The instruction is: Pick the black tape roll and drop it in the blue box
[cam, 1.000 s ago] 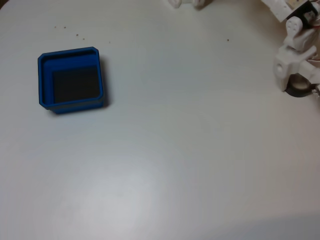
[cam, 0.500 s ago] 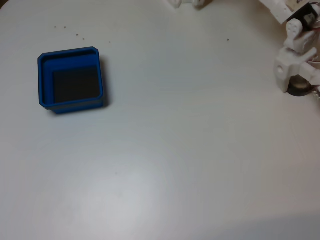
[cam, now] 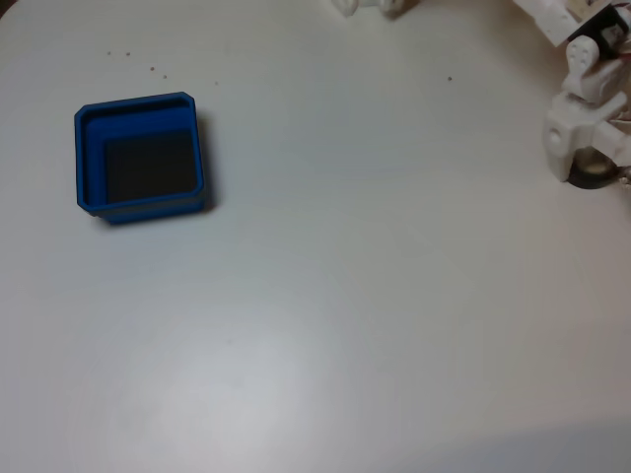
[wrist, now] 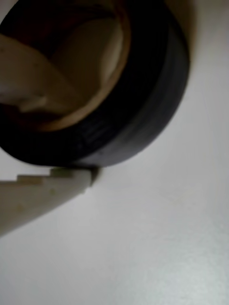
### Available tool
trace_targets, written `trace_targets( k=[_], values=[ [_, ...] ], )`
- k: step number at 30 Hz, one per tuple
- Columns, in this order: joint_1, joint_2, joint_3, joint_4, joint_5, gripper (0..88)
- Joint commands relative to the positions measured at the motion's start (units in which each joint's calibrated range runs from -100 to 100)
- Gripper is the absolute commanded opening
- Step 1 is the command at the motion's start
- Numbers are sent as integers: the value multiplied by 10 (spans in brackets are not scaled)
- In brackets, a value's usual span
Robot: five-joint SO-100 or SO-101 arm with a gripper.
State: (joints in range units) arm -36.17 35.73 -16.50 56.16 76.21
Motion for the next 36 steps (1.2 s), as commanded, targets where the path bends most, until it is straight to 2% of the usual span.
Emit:
trace_targets(
  k=[1,14,27,36],
  values=[
    [0,0,-15,-4,0,10],
    [3,-9,-25,42,3,10],
    [9,-124,-27,87,4,10],
    [92,-197,-26,105,4,10]
  ],
)
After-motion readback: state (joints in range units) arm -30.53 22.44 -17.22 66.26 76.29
